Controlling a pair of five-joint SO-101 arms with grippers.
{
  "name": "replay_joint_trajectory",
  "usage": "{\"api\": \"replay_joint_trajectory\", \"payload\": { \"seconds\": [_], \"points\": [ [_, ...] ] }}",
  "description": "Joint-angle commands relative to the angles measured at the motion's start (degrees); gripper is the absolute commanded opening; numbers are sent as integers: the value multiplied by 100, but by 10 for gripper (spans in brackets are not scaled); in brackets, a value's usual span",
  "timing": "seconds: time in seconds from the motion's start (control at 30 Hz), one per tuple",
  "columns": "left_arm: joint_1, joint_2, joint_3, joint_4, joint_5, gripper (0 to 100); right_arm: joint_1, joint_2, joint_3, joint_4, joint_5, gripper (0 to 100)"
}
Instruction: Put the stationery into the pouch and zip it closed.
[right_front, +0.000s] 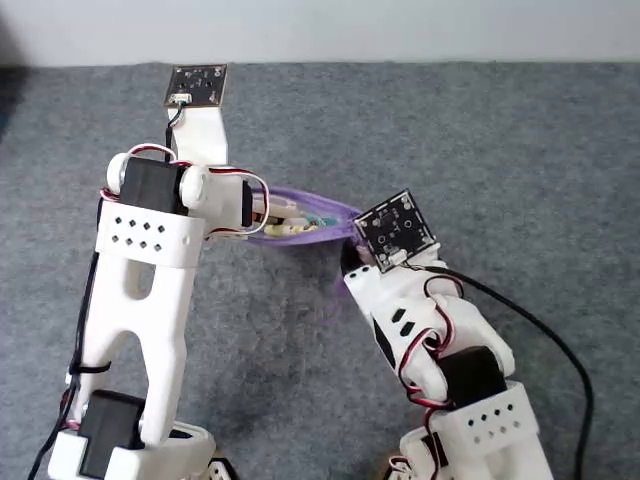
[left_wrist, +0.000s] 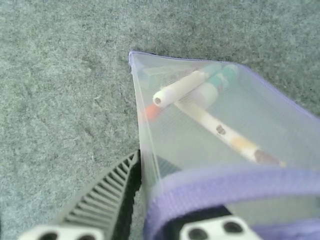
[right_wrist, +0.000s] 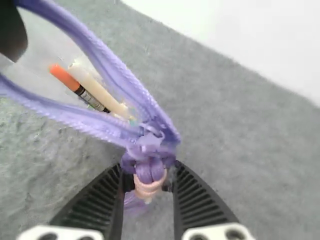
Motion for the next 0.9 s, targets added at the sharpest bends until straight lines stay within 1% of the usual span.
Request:
{"api": "replay_joint_trajectory", "payload": {
  "seconds": [0.0, 0.07, 0.13, 0.2, 0.27, 0.4, 0.57, 0.67, 0.77, 0.87],
  "points": [
    [-149, -176, -338, 114, 18, 24, 242, -101, -563, -136, 176, 7],
    [-299, -466, -435, 114, 18, 81, 382, -84, -712, -136, 185, 7],
    [-431, -870, -479, 105, 26, 181, 505, -66, -853, -136, 211, 7],
    [-492, -1345, -488, 105, 53, 276, 567, -57, -958, -145, 413, 7],
    [-510, -1820, -479, 97, 53, 328, 611, -57, -1020, -321, 554, 7],
    [-466, -2541, -479, 88, 53, 340, 681, -48, -1055, -716, 835, 7],
    [-545, -2822, -479, 88, 53, 338, 655, -40, -1046, -1288, 1081, 7],
    [-914, -2927, -479, 88, 53, 338, 681, -40, -1046, -1684, 1231, 7],
    [-1204, -2963, -479, 97, 35, 338, 655, -92, -1055, -1719, 1363, 7],
    [-1143, -3077, -330, 105, 26, 338, 620, -92, -1134, -1710, 1398, 7]
  ]
}}
